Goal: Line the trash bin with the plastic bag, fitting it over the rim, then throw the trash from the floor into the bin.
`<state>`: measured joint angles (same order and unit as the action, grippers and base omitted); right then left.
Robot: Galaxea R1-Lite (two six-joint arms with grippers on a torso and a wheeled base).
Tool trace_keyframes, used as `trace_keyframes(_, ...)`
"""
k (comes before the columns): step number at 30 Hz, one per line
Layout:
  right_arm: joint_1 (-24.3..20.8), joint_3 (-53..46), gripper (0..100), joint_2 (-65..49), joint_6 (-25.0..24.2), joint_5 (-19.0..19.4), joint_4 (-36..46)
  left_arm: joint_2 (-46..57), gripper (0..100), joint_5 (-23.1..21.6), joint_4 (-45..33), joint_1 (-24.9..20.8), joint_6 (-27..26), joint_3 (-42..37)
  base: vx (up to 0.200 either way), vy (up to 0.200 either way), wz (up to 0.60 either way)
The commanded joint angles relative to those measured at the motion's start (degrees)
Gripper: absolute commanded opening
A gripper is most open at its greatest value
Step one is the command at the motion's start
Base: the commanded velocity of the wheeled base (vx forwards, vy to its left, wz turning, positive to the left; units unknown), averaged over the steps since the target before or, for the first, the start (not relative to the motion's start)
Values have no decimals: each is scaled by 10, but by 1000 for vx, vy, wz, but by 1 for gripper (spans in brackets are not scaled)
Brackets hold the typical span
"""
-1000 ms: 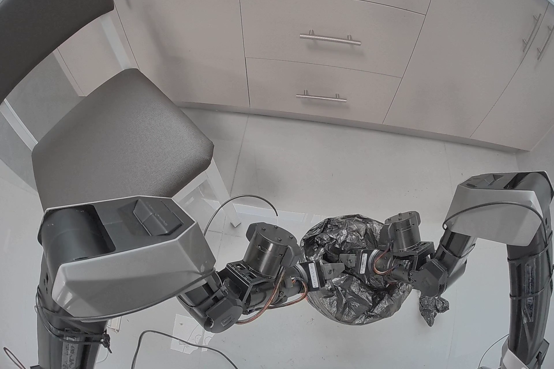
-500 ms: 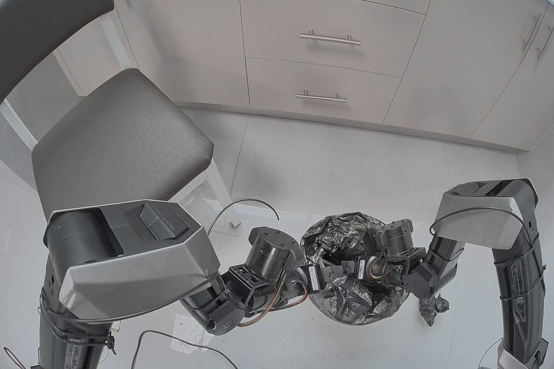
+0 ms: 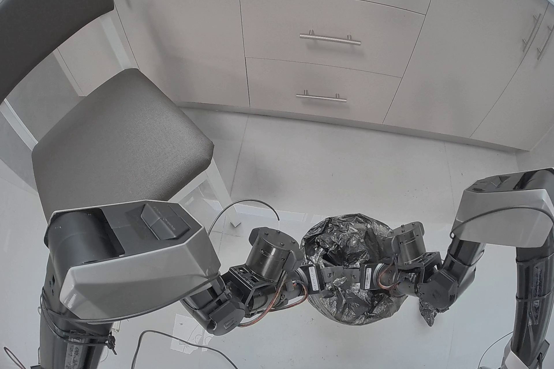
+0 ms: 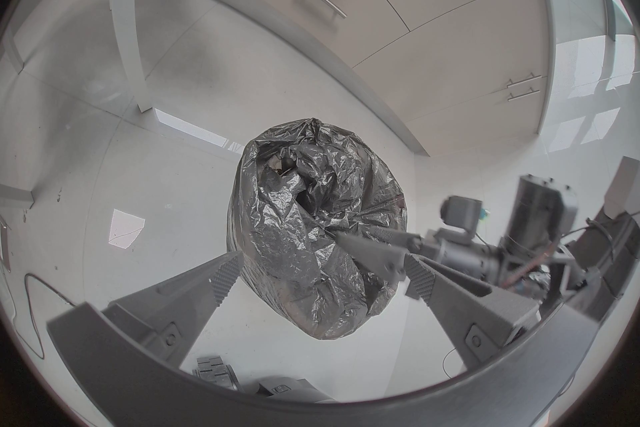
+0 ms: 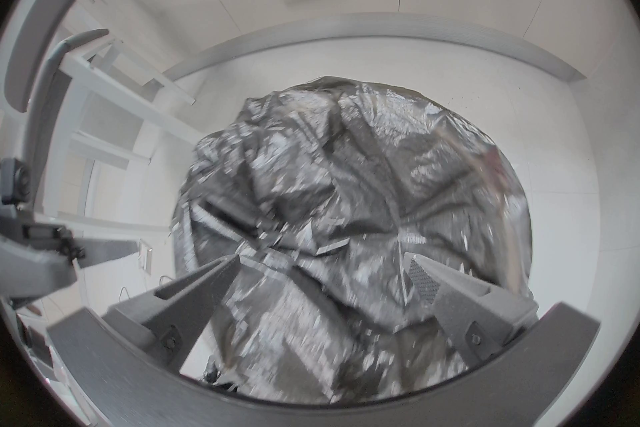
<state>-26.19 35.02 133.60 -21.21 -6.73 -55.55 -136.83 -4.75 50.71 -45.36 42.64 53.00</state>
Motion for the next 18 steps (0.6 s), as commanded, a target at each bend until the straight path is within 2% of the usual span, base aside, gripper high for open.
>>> trace_keyframes(1,-57,-74,100,-59,-35,-5,-10,-1,100,0,0,0,1,0,0,0,0)
trace_keyframes(7,-65,-89,100,-48,-43,-16,-14,-1,100,0,1,0,1,-1,0,0,0)
trace_keyframes(10,-61,-91,100,-34,-31,-32,-13,-1,100,0,1,0,1,-1,0,0,0)
trace_keyframes(12,-58,-83,100,-11,-20,-60,-14,-1,100,0,0,0,1,0,0,0,0)
trace_keyframes(18,-55,-45,100,28,-14,-73,-10,-1,100,0,1,0,0,-1,0,0,0)
